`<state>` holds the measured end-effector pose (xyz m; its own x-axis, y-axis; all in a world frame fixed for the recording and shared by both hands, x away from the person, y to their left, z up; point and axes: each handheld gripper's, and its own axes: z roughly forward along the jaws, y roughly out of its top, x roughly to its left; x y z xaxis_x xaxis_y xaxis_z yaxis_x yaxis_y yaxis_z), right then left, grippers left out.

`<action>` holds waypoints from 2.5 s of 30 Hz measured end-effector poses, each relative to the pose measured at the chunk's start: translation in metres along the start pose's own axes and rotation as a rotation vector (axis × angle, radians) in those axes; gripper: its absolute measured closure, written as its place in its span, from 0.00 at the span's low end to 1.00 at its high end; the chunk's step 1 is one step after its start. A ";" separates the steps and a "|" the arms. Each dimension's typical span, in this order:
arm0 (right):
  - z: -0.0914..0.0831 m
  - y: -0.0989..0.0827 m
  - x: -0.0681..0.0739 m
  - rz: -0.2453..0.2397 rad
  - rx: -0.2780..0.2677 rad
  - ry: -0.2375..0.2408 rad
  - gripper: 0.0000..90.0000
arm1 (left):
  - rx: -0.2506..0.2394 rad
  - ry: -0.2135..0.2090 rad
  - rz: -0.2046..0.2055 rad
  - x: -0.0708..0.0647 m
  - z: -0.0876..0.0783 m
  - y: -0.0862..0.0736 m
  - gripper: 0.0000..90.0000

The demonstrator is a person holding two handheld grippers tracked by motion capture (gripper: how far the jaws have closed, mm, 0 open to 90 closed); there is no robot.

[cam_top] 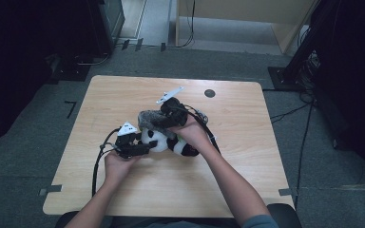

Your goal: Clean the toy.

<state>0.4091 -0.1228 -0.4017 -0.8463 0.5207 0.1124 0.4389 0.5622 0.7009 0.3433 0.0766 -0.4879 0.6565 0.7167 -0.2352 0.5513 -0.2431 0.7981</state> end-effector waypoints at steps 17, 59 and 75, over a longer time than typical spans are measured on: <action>-0.044 -0.039 -0.016 0.049 -0.014 -0.033 0.82 | -0.005 0.003 -0.001 -0.001 0.000 -0.002 0.39; -0.031 0.009 -0.001 0.002 -0.069 0.004 0.83 | -0.015 -0.011 0.012 0.001 0.000 -0.002 0.37; -0.008 -0.004 -0.002 0.003 0.006 0.009 0.84 | -0.001 -0.007 -0.004 0.001 0.000 -0.002 0.38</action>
<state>0.4070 -0.1316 -0.3987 -0.8476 0.5167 0.1210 0.4433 0.5641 0.6966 0.3434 0.0778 -0.4896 0.6576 0.7134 -0.2421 0.5533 -0.2392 0.7979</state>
